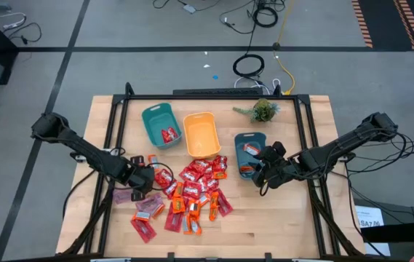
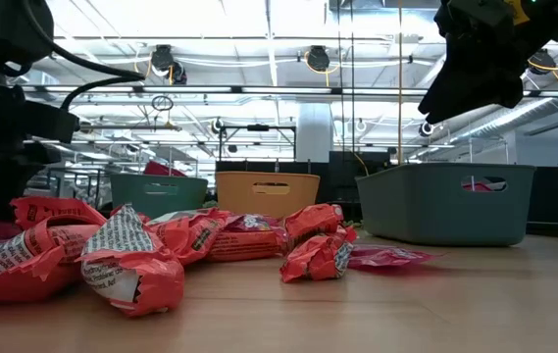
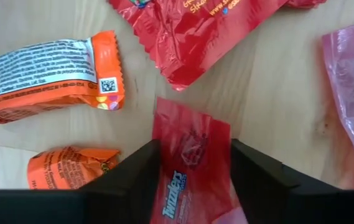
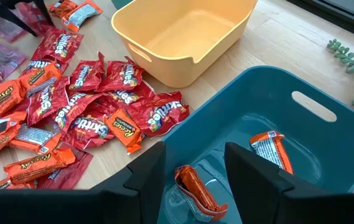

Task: Sort candy
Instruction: Put the red wrapper candy into the yellow bin

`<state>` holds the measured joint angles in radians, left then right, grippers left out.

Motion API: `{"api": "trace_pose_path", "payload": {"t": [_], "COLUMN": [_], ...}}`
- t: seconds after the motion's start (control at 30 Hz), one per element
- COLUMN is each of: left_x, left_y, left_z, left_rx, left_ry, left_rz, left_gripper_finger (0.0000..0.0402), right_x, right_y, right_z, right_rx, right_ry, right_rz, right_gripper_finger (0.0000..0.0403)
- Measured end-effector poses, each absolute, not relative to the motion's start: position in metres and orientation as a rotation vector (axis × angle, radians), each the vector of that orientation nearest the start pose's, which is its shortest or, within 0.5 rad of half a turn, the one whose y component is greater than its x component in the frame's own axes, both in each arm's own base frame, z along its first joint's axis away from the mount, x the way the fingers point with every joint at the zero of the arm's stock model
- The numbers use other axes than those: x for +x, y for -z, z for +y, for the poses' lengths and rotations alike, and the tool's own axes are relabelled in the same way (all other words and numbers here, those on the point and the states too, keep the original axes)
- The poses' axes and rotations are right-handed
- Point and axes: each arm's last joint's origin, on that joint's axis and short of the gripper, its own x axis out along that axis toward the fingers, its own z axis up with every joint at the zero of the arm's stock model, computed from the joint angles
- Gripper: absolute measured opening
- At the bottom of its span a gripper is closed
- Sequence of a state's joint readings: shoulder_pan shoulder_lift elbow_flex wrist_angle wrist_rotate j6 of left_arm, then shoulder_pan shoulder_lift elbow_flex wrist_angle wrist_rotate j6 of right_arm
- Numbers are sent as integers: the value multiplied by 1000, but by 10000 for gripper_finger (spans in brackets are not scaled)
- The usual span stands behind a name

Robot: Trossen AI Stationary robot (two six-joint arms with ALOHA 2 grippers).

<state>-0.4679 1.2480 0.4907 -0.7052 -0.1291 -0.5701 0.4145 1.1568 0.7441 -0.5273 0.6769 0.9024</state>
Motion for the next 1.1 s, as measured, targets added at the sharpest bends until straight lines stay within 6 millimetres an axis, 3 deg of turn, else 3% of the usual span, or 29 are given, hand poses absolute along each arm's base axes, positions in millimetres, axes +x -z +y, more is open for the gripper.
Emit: {"api": "trace_pose_path", "payload": {"t": [0.5,0.9,1.1], "left_x": [170,198,219], "left_y": [-161,-210,-243], "left_z": [-82,-91,-76], "left_rx": [-83,-90,-98], "left_ry": [-92,-53,-123], "left_rz": [1335,1174,1039], "left_gripper_finger": [20,24,21], "right_x": [205,205,207], "right_y": [-229,-229,-231], "right_z": [70,70,71], "right_rx": [362,366,382], "right_ry": [567,565,556], "right_rz": [616,610,590], "right_gripper_finger": [157,157,157]}}
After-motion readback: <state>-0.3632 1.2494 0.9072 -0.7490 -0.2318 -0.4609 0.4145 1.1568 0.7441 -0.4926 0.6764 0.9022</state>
